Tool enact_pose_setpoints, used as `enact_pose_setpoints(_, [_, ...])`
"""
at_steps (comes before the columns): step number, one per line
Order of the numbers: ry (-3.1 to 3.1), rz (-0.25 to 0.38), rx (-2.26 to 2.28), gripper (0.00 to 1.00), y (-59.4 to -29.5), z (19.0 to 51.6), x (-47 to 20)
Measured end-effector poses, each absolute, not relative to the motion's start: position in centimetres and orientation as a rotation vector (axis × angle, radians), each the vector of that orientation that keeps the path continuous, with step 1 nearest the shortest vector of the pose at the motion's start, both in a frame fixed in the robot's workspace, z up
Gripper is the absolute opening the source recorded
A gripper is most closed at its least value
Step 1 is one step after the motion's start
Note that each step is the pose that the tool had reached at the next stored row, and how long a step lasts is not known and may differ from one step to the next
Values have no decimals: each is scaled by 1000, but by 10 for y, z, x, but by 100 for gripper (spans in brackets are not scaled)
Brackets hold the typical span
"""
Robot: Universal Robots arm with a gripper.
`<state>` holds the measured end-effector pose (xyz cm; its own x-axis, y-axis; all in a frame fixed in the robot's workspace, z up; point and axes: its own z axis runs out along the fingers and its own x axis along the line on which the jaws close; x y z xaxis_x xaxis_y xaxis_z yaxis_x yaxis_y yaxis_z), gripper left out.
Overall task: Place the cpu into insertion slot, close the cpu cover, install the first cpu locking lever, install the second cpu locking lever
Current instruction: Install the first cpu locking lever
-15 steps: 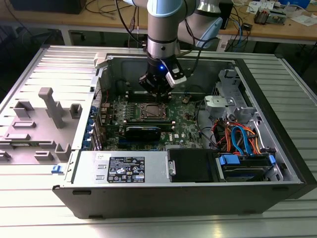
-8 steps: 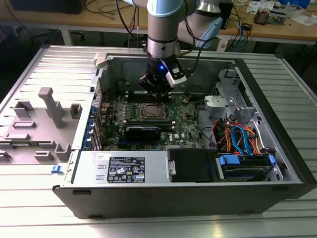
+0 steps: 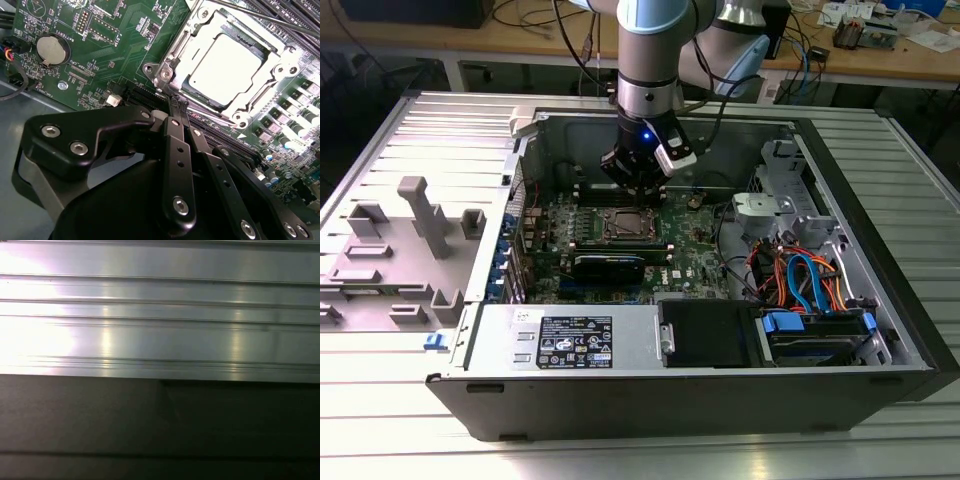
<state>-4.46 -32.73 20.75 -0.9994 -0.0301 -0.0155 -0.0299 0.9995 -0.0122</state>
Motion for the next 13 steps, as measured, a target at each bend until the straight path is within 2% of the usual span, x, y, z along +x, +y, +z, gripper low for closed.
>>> enact_pose_setpoints(13, [3125,-19,-47,11,-327,208,-45])
